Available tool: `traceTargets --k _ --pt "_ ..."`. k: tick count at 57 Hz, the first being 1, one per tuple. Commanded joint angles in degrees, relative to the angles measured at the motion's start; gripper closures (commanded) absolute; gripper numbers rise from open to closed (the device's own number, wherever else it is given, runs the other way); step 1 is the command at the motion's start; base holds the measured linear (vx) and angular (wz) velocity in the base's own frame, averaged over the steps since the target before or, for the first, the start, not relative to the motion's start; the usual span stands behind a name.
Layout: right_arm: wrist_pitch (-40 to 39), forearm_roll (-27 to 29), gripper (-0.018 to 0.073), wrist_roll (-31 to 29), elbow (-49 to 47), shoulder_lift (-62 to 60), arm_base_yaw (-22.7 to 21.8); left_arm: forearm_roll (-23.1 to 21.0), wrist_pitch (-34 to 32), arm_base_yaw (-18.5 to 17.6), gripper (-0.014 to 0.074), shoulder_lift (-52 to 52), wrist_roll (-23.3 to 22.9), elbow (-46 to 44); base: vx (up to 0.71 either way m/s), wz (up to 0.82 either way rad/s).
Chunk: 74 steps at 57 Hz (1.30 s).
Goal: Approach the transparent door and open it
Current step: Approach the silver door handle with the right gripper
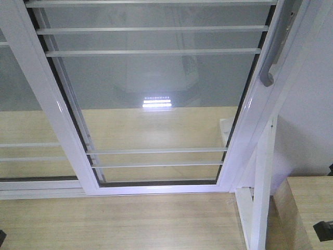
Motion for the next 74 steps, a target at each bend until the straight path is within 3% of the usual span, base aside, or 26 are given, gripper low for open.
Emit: traceTargets --k 1,46,56,68,74 --pt "-4.73 -0.16 0.0564 -0.27 0.08 -0.69 -0.33 -0.13 -4.78 -0.07 0.0594 -0.77 -0.33 -1.03 0.00 0.00" --pt "-5.37 -0.16 0.0564 -0.27 0.08 -0.69 -0.33 -0.13 -4.85 -0.07 0.0594 -0.77 -0.33 -1.08 0.00 0.00" --pt "-6.49 -0.16 0.0564 -0.27 0.08 -0.69 -0.33 0.30 -9.33 -0.07 0.0594 -0.77 -0.18 -1.72 0.00 0.00" --pt "-14.35 -0.16 0.0564 -0.96 -1.73 -0.69 -0.33 -0.23 -19.31 -0.07 0.0594 -0.71 -0.48 -2.01 0.00 0.00" --pt "-13.98 -0.16 0.0564 -2.70 -6.72 -0.04 -0.33 -3.45 -17.05 -0.07 0.0594 -0.17 0.24 -6.80 0.00 0.00"
